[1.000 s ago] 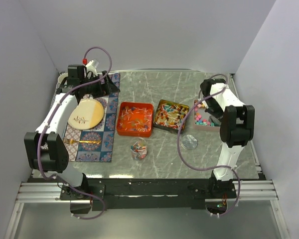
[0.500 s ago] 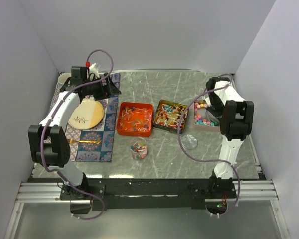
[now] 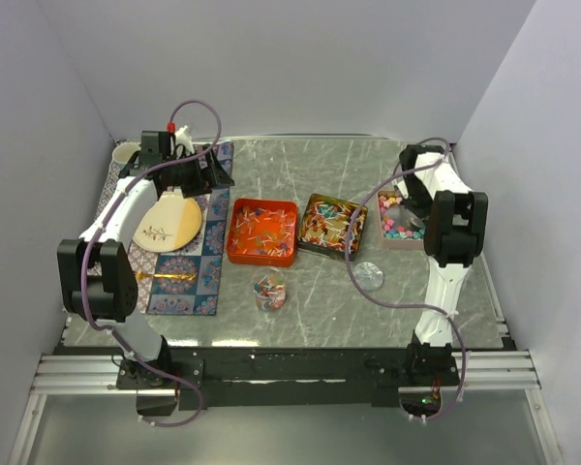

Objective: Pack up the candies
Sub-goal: Scoop the fake candies from the storage box.

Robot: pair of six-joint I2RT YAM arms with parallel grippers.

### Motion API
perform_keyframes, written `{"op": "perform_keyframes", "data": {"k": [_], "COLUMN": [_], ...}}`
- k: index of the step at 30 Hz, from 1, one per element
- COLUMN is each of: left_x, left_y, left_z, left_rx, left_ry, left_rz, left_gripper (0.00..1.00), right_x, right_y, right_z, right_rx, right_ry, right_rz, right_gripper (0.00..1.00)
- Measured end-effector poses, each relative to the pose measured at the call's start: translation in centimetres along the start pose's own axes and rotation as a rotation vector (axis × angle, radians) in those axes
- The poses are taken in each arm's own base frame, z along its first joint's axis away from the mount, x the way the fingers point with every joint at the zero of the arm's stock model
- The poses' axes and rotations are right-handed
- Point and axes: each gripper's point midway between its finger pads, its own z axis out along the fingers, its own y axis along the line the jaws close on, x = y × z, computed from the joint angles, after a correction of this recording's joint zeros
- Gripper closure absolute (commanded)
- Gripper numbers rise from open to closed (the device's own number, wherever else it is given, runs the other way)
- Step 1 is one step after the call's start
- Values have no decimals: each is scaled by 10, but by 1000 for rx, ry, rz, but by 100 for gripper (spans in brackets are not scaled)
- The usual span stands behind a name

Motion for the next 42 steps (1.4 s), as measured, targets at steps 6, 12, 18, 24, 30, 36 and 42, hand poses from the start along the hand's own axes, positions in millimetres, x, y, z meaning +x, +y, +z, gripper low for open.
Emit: {"op": "perform_keyframes", "data": {"k": [6,12,18,24,30,36,42], "left_x": [-1,-2,3,12,20,17,11], "left_y": [5,10,18,29,41,43,44], "left_z": [0,1,2,6,14,17,21], "left_rx": [-23,-49,-79,-107,-133,-141,-141], "left_ry": [-7,-12,-4,29,76,88,92], "left_rz": [16,35,54,56,59,67,86], "left_gripper": [10,10,11,11,11,11,12], "right_x": [-5,-26,-35,-41,-43,-45,-45], "right_y": [-11,-18,-17,-21,-20,-17,-11], "right_z": [10,14,19,22,24,22,18], "right_rx": [122,151,112,41,108,128,108], "right_ry": [-11,-80,-134,-210,-347,-455,-553], "right_rz": [-93,-98,-72,-21,-45,-17,6], "right_gripper": [100,100,100,100,100,100,100]}}
